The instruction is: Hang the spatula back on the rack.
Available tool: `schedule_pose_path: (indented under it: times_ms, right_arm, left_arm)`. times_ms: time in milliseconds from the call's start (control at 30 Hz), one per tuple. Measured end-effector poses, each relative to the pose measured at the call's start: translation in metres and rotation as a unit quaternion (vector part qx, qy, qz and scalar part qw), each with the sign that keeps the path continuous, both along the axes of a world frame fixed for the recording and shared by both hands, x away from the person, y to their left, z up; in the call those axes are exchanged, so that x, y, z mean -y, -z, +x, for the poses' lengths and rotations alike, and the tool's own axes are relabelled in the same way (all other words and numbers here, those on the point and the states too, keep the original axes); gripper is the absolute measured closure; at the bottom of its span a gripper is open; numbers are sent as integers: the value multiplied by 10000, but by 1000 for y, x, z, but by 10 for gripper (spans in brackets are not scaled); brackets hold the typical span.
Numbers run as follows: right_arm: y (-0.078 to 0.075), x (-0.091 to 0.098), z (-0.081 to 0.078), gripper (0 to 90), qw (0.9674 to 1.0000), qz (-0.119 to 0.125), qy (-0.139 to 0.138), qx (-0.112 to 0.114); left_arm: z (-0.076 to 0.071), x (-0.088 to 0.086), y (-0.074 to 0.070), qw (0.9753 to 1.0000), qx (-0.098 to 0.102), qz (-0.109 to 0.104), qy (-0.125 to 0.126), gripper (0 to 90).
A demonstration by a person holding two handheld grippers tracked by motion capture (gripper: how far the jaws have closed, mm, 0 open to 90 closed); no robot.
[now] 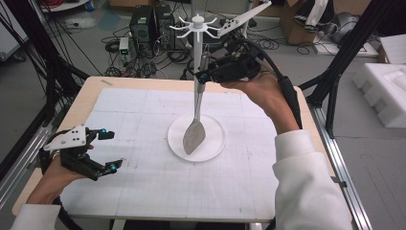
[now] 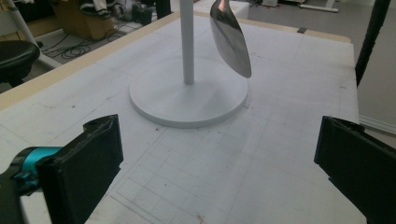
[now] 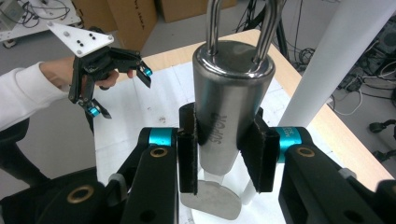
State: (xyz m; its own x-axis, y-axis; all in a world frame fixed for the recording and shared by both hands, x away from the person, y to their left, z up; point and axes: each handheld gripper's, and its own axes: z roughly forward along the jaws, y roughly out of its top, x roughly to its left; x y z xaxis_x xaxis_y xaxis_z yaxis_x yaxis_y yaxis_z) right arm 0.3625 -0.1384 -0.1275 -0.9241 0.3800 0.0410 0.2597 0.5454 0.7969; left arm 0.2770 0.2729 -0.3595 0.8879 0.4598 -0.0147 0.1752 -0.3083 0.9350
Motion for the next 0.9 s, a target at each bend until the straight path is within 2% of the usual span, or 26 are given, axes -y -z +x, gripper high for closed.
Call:
schedule_pose_path:
  times_ms: [900]
  right_arm:
    - [-8, -17, 10, 695, 9997, -202, 114, 30]
  left_arm:
    - [0, -1, -1, 10000, 17, -52, 21, 17]
